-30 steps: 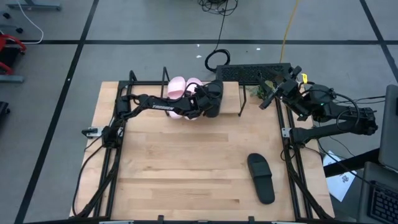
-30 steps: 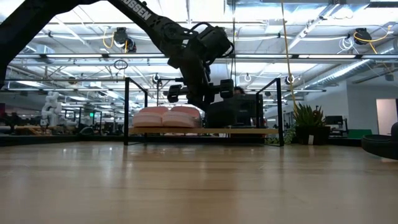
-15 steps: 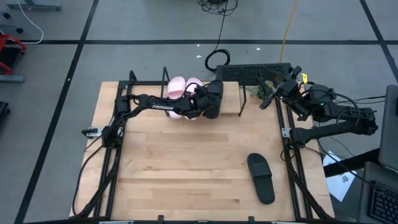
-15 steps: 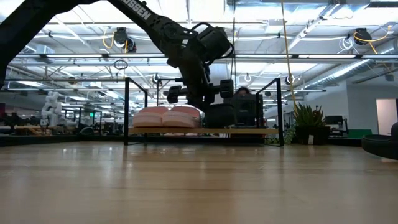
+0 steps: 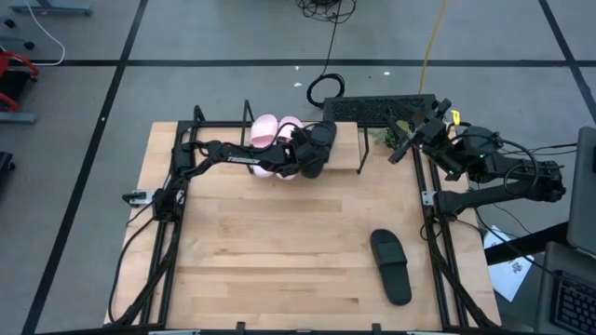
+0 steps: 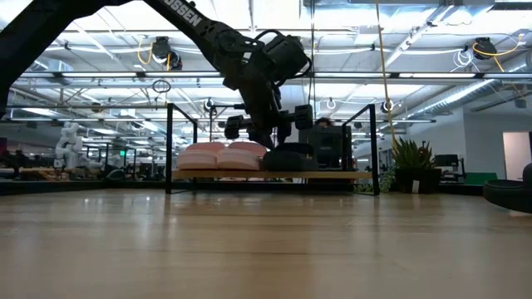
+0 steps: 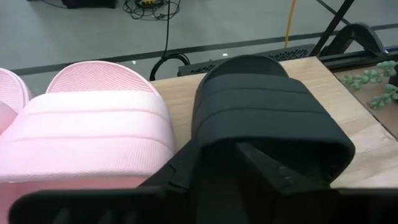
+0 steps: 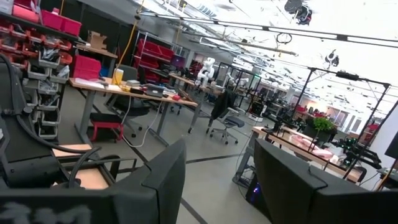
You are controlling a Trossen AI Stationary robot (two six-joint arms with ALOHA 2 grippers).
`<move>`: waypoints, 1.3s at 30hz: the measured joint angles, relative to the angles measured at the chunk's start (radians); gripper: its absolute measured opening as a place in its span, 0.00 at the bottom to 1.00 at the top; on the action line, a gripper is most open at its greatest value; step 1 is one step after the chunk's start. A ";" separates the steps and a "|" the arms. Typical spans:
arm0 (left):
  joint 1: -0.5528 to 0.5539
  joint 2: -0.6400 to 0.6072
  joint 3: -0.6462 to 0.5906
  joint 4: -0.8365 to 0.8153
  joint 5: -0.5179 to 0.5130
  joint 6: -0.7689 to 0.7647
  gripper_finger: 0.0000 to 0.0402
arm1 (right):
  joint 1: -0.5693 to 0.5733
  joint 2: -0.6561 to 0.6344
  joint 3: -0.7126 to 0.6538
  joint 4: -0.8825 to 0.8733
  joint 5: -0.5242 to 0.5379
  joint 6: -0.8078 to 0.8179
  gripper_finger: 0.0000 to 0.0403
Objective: Pick and place slides into the shelf
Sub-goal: Put the top black slipper on the shelf
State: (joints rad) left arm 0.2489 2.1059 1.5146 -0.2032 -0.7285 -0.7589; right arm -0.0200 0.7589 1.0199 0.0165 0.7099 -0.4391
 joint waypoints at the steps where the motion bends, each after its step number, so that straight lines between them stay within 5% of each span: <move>1: 0.000 0.000 0.000 0.002 0.001 0.000 0.24 | 0.000 0.000 0.000 0.000 0.000 0.000 0.45; 11: 0.000 -0.002 0.000 0.026 0.004 0.017 0.32 | 0.000 -0.001 0.000 -0.004 0.000 0.000 0.45; 39: -0.002 -0.038 0.000 0.000 0.043 0.017 0.32 | 0.000 -0.012 0.000 -0.018 0.000 0.008 0.45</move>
State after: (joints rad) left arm 0.2474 2.0676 1.5150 -0.2032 -0.6859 -0.7417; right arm -0.0200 0.7467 1.0199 -0.0011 0.7101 -0.4316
